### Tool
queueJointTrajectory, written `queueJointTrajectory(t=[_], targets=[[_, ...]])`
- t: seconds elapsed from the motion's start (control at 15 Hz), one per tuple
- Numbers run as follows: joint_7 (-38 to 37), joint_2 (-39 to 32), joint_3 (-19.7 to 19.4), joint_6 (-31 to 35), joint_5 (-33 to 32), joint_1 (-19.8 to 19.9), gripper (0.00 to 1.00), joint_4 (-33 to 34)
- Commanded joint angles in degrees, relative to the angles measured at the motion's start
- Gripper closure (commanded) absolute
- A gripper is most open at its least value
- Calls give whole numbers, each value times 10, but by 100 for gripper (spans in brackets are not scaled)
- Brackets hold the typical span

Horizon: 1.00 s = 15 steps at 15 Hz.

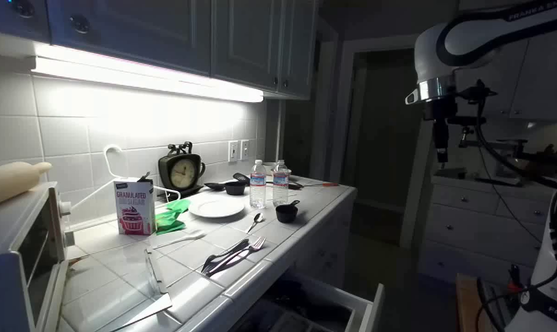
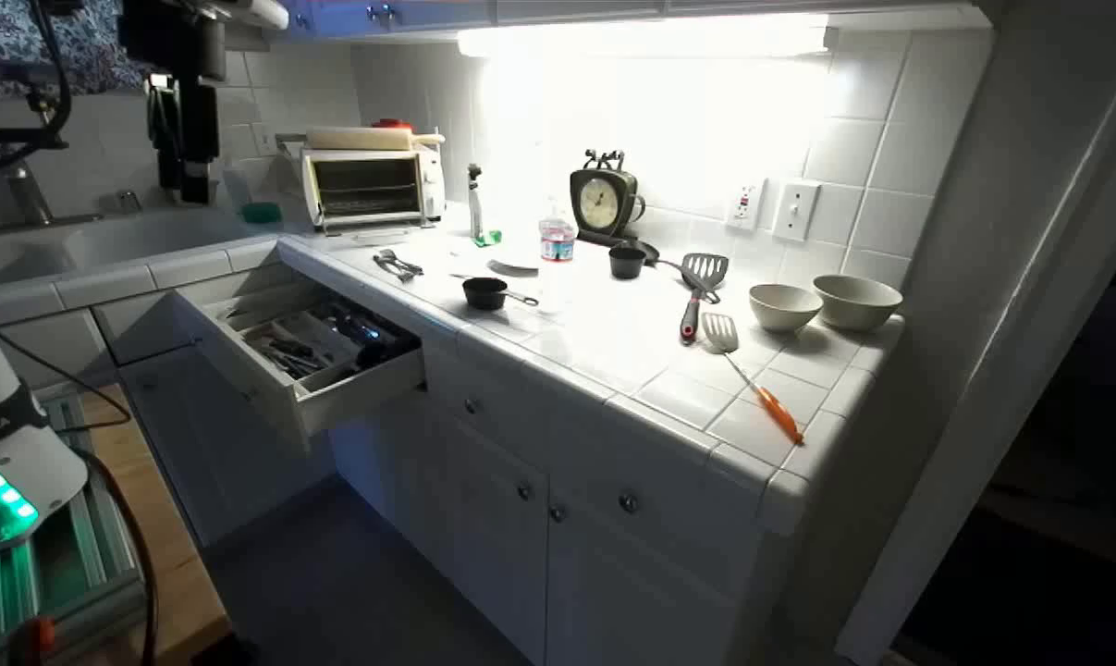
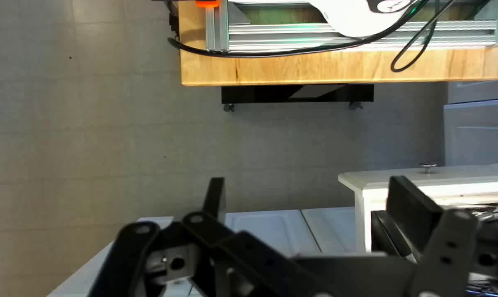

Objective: Pick up the open water bottle and pour its contents into the small black pot

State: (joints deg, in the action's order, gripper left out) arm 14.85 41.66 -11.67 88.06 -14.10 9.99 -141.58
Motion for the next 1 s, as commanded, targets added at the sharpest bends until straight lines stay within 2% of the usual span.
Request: queueJointTrajectory(t=[0.0, 0.33, 0.4, 0.6, 0.73, 0.93], targets=[[-5, 1, -7, -2, -3, -9, 0, 1], [-5, 1, -7, -2, -3, -9, 0, 1], [-63, -28, -13, 34, 5, 12, 0, 11], [-90, -77, -54, 132, 13, 26, 0, 22], [-65, -115, -78, 202, 16, 26, 0, 30], [-18, -175, -93, 279, 11, 23, 0, 50]])
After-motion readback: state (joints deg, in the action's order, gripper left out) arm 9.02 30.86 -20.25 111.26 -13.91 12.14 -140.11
